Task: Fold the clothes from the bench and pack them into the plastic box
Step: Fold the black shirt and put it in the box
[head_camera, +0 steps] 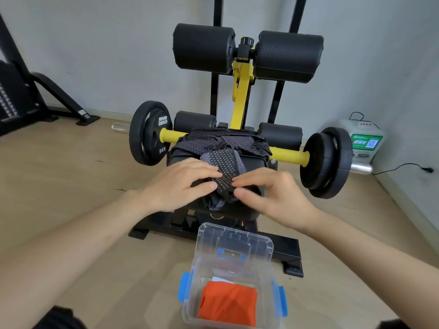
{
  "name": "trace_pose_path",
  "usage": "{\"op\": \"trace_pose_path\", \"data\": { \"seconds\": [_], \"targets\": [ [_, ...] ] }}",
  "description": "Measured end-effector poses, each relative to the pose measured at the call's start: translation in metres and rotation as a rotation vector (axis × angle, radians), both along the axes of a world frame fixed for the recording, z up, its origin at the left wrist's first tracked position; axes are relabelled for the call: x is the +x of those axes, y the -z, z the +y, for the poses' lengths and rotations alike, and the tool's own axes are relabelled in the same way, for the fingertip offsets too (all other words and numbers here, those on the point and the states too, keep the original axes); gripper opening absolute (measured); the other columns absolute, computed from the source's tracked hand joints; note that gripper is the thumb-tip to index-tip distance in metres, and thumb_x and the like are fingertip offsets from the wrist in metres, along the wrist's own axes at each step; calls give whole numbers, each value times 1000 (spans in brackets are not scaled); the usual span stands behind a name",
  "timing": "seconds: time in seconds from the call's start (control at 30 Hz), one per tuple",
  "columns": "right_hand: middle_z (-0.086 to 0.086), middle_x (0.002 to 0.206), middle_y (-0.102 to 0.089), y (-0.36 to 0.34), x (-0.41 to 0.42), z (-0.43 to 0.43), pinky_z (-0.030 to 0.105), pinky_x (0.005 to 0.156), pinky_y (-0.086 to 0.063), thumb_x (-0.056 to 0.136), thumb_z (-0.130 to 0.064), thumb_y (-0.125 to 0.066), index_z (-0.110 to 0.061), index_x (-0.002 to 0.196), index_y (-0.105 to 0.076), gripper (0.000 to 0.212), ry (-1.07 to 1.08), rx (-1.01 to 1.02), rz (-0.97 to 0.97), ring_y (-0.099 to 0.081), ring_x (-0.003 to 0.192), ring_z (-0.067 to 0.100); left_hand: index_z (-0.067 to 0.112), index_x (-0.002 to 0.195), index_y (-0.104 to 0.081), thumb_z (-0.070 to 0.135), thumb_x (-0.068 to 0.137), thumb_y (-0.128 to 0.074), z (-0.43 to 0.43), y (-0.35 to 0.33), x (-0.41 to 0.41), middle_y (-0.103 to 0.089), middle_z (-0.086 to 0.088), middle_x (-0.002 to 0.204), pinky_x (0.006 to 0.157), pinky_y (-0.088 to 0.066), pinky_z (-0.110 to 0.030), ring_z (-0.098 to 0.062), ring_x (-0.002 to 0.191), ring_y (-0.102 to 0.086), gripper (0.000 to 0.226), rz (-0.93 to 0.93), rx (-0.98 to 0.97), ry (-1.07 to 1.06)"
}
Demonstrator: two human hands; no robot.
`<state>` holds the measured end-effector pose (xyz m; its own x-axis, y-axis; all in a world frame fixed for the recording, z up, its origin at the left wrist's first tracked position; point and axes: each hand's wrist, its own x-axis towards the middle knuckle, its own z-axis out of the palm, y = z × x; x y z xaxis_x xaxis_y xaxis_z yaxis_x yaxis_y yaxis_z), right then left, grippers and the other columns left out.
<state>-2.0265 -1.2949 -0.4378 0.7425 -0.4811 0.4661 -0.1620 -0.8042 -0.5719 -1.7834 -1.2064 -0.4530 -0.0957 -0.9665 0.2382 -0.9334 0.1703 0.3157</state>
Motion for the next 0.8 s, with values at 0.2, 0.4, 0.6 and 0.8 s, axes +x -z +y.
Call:
{"op": "trace_pose_path", "data": {
  "seconds": [0.2, 0.4, 0.6, 0.8],
  "targets": [
    [-8, 88, -63, -7, 8, -9, 29, 76, -52, 74, -59, -75, -22, 100, -65, 47, 401, 325, 192, -61, 87, 11, 40, 128, -63, 74, 86, -42, 1, -2, -6, -57, 25, 123, 97, -48, -37, 0, 113, -49, 57, -11, -48, -14],
    [-7, 101, -63, 3, 12, -12, 25, 71, -46, 63, -62, -81, -26, 115, -57, 67, 291, 440, 338, -59, 86, 11, 39, 119, -66, 74, 82, -51, 13, -6, -11, -57, 26, 112, 72, -58, -32, -1, 99, -57, 54, -40, -100, -9],
    [-9, 96, -66, 1, 4, -7, 36, 82, -56, 62, -25, -92, -23, 112, -61, 58, 103, 273, 223, -64, 85, 8, 36, 113, -69, 60, 83, -64, 19, -23, -16, -61, 19, 96, 67, -55, -27, 0, 88, -59, 38, -128, -426, -87],
    [2, 111, -59, 5, -16, -8, 35, 95, -50, 65, -11, -89, -25, 114, -67, 56, -34, 229, 188, -61, 103, 11, 40, 141, -49, 78, 65, -69, 17, -17, -31, -55, 22, 130, 98, -41, -33, -6, 121, -47, 87, -248, -92, 57]
  ]
}}
